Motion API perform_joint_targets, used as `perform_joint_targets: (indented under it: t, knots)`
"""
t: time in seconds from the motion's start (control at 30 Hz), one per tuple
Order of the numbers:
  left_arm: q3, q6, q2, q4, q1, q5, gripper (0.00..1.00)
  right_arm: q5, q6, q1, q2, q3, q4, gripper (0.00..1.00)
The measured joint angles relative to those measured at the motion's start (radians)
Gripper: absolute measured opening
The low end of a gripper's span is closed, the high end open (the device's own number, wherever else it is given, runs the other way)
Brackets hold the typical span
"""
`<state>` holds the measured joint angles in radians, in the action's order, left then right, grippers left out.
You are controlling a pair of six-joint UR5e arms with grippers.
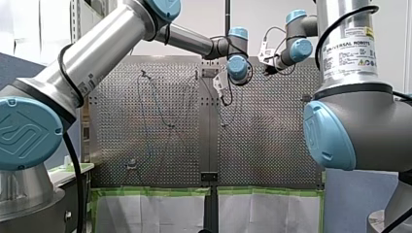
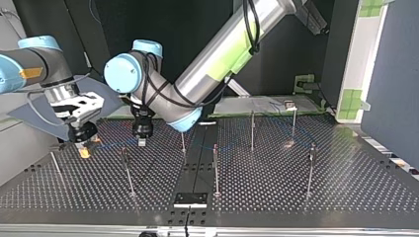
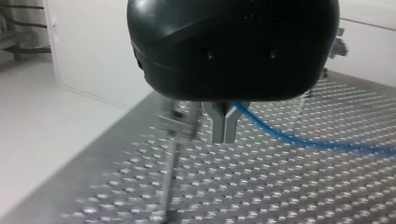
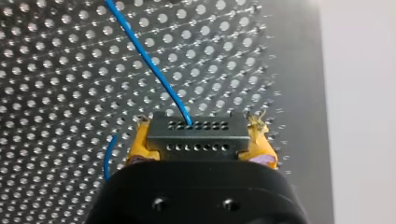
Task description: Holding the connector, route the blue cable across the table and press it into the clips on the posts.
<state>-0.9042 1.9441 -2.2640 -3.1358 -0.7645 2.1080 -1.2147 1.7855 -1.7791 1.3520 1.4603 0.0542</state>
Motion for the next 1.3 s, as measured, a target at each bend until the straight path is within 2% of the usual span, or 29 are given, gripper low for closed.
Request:
perform_joint_targets:
  t: [0.27,0.43,0.7,0.97,1.13,1.2,1.27,1.3]
  knots:
    - [0.011,0.003,-0.015,0.042,0.022,-0.070,0.00,0.041,0.000,0.009,-0.021,-0.022,0.002,0.00]
    - [0.013,0.003,-0.015,0.065,0.027,-0.073,0.00,0.058,0.000,0.012,-0.027,-0.037,0.002,0.00]
    - [0.016,0.004,-0.016,0.108,0.049,-0.079,0.00,0.069,-0.002,0.017,-0.063,-0.058,0.003,0.00]
    - [0.017,0.011,-0.016,0.124,0.101,-0.123,0.00,0.087,0.000,0.030,-0.091,-0.100,0.004,0.00]
    - [0.017,0.013,-0.016,0.115,0.107,-0.152,0.00,0.095,0.001,0.040,-0.096,-0.114,0.003,0.00]
    - [0.017,0.014,-0.016,0.108,0.105,-0.165,0.04,0.097,0.001,0.043,-0.096,-0.115,0.002,0.00]
    - [0.016,0.014,-0.016,0.102,0.102,-0.175,0.16,0.098,0.001,0.044,-0.096,-0.116,0.002,0.00]
    - [0.016,0.015,-0.016,0.100,0.101,-0.177,0.16,0.099,0.001,0.045,-0.096,-0.116,0.001,0.00]
